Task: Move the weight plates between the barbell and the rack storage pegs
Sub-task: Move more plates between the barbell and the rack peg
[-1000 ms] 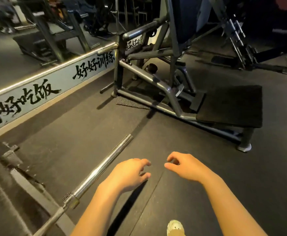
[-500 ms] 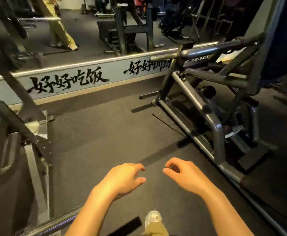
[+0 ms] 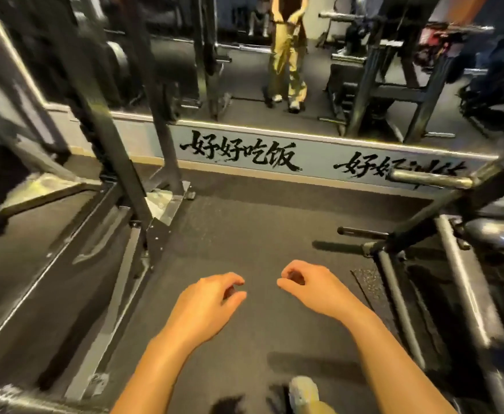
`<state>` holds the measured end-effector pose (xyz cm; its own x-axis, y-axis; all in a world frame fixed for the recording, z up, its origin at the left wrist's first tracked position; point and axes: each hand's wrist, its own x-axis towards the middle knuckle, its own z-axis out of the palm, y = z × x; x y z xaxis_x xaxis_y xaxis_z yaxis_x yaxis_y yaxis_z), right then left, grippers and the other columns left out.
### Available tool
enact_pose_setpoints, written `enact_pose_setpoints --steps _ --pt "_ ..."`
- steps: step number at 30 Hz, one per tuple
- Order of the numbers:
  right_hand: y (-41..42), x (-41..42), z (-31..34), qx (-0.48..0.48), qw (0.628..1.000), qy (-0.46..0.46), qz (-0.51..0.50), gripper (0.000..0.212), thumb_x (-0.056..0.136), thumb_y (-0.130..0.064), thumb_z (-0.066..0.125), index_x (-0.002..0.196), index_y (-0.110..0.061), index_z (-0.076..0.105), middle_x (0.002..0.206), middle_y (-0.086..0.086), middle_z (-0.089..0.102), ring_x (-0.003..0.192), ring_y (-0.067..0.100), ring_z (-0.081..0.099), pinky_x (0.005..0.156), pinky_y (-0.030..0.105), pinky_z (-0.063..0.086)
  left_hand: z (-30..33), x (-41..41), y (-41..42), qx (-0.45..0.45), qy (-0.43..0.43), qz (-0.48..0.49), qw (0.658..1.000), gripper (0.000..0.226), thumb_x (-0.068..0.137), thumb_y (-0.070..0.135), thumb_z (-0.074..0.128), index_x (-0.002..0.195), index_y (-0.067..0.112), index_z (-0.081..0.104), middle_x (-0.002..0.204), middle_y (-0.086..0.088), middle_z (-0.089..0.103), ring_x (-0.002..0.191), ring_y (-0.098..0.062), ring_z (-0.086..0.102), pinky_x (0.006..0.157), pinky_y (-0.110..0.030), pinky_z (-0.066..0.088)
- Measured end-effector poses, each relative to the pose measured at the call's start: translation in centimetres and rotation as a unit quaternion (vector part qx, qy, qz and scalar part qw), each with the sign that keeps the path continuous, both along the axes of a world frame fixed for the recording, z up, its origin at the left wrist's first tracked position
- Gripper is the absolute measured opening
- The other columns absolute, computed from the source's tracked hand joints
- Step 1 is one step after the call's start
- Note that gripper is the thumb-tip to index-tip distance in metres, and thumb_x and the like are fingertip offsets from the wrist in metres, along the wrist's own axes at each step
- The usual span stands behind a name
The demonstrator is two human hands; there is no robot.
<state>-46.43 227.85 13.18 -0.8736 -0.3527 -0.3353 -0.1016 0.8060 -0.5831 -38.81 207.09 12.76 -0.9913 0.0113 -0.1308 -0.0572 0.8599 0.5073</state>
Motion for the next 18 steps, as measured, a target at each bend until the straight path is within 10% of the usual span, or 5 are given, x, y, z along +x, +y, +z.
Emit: enact_pose_setpoints --steps 18 --pt "-5.4 -26.5 4.1 -0.106 0.955 -0.061 0.269 0.024 0.088 -0.047 0.058 0.094 -0.024 0.062 0.092 -0.004 0.066 0.085 0.017 0.066 0.067 0.025 0.047 4.3 -17.7 3.9 0.024 0.047 0.344 0.937 0.016 0.091 0.045 0.054 0.104 0.039 0.063 0.075 0.016 0.060 0.068 0.001 0.053 0.074 -0.024 0.047"
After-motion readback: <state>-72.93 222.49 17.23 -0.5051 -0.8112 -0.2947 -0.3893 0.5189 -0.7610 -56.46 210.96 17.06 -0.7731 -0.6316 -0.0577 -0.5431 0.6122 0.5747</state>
